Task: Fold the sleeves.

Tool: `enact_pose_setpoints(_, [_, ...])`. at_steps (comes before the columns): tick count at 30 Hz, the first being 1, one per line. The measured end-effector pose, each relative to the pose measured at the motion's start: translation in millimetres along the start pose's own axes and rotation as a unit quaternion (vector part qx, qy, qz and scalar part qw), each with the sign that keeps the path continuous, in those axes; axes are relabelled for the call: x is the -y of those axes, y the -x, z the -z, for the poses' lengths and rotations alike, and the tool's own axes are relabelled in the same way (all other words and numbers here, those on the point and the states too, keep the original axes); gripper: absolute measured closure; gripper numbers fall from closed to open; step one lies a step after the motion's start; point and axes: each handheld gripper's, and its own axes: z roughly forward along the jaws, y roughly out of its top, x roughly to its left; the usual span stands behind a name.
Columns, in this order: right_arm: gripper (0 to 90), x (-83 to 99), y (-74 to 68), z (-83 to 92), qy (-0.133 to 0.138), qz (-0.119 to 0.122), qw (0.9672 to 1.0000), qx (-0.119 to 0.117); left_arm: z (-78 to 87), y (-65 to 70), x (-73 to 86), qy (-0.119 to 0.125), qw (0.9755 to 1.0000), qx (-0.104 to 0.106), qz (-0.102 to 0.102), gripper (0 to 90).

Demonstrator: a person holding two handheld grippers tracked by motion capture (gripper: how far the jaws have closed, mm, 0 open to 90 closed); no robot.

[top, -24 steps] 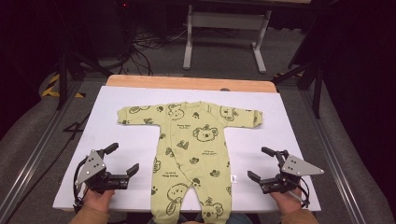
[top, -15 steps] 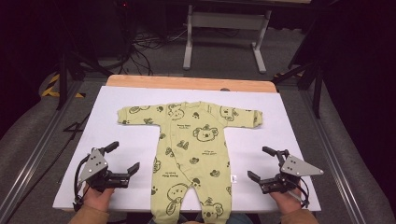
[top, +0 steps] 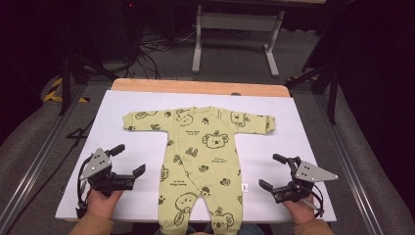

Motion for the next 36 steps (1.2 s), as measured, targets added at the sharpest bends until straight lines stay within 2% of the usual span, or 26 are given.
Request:
enact_pose_setpoints(2, [2.1,-0.6,-1.0,-3.6,-0.015,-0.002,0.9999,-0.007,0.1,-5.2,-4.1,0.0,1.0,0.004,0.004,2.0])
enact_pose_setpoints(5, [3.2,-2.3,-2.5,-5.3,-0.029,0.004,0.9996,-0.002,-2.4,-10.8,-11.4,-0.005,0.9996,0.025,0.008,1.6])
enact_pose_setpoints(9, [4.4,-3.1,-3.2,-4.6,-0.031,0.002,0.9995,0.004,-10.2,-15.3,-20.8,-0.021,0.9991,0.036,0.011,2.0])
enact_pose_setpoints(14, [5.5,-3.8,-4.5,-6.9,-0.028,0.001,0.9995,0.014,-19.3,-24.8,-27.8,-0.036,0.9985,0.035,0.022,1.9])
enact_pose_setpoints(15, [5.5,-4.0,-4.7,-7.9,-0.03,0.0,0.9994,0.015,-21.2,-26.3,-28.9,-0.039,0.9985,0.032,0.019,1.8])
enact_pose_setpoints(18, [5.5,-3.7,-4.5,-10.0,-0.035,-0.004,0.9993,0.012,-26.1,-30.3,-35.5,-0.057,0.998,0.026,-0.007,2.5])
enact_pose_setpoints(21, [7.1,-3.8,-3.8,-8.9,-0.03,-0.006,0.9995,0.01,-32.0,-31.8,-43.5,-0.058,0.9977,0.024,-0.025,4.8])
enact_pose_setpoints(24, [7.6,-3.5,-4.1,-10.2,-0.033,-0.004,0.9994,0.001,-36.8,-33.0,-50.2,-0.064,0.9974,0.021,-0.025,4.4])
enact_pose_setpoints(28, [8.3,-3.5,-5.4,-12.1,-0.041,0.002,0.9992,-0.003,-43.4,-34.4,-64.6,-0.063,0.9973,0.004,-0.037,4.9])
enact_pose_setpoints(30, [8.4,-3.7,-5.4,-11.1,-0.036,0.002,0.9993,-0.001,-45.2,-37.2,-69.0,-0.06,0.9969,0.023,-0.045,5.4])
enact_pose_setpoints(33, [8.7,-3.4,-4.3,-9.9,-0.035,-0.002,0.9994,-0.006,-51.0,-41.7,-74.1,-0.072,0.9964,0.026,-0.037,5.5])
enact_pose_setpoints(36, [9.4,-3.2,-4.9,-9.5,-0.035,0.001,0.9994,-0.005,-57.3,-43.7,-77.0,-0.074,0.996,0.021,-0.046,4.3])
